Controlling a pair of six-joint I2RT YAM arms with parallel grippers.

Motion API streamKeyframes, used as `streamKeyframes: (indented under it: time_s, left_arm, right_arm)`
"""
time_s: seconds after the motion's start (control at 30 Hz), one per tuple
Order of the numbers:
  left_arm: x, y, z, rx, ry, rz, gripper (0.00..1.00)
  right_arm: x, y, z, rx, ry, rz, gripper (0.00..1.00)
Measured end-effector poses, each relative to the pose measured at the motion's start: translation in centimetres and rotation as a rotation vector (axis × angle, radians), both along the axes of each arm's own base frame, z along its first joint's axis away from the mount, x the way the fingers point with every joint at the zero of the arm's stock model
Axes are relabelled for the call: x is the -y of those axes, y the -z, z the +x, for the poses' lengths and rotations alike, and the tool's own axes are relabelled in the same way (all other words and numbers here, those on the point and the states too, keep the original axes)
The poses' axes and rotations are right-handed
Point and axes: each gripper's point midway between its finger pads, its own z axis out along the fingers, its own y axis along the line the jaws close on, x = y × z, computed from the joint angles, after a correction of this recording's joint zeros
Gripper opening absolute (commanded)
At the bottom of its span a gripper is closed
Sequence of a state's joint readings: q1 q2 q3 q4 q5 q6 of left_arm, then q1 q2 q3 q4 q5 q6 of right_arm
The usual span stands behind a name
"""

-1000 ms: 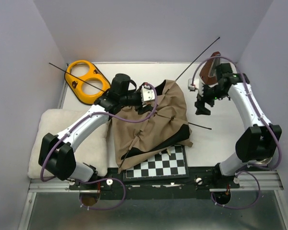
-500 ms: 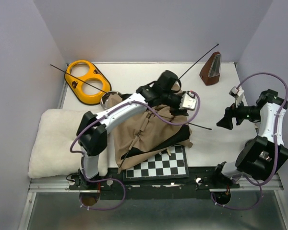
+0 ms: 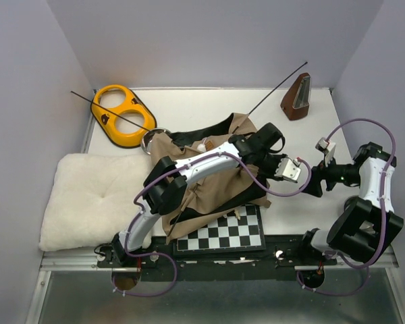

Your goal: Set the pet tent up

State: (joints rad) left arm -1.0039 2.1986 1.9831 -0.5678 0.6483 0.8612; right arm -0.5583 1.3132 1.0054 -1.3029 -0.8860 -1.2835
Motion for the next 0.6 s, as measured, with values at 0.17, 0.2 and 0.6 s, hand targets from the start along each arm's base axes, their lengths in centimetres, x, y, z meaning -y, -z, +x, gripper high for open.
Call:
streamKeyframes:
  time_s: [0.17,0.2,0.6]
  left_arm:
    - [-1.4,2.3,1.3,0.003,-0.015,0.075,0.11]
    - [-1.7,2.5,1.7,-0.001,-0.023,0.083,0.03]
    - [-2.6,-2.2,8.2,-0.117,-0.294,-0.067,0.0]
  right_arm:
    - [0.1,0.0,0.2,0.02,-0.01,-0.001,0.9]
    - [0.0,-0.1,0.2,0.023,-0.012,0.003,0.9]
    - [-0.9,0.8,1.1,0.119,-0.063,0.027,0.91]
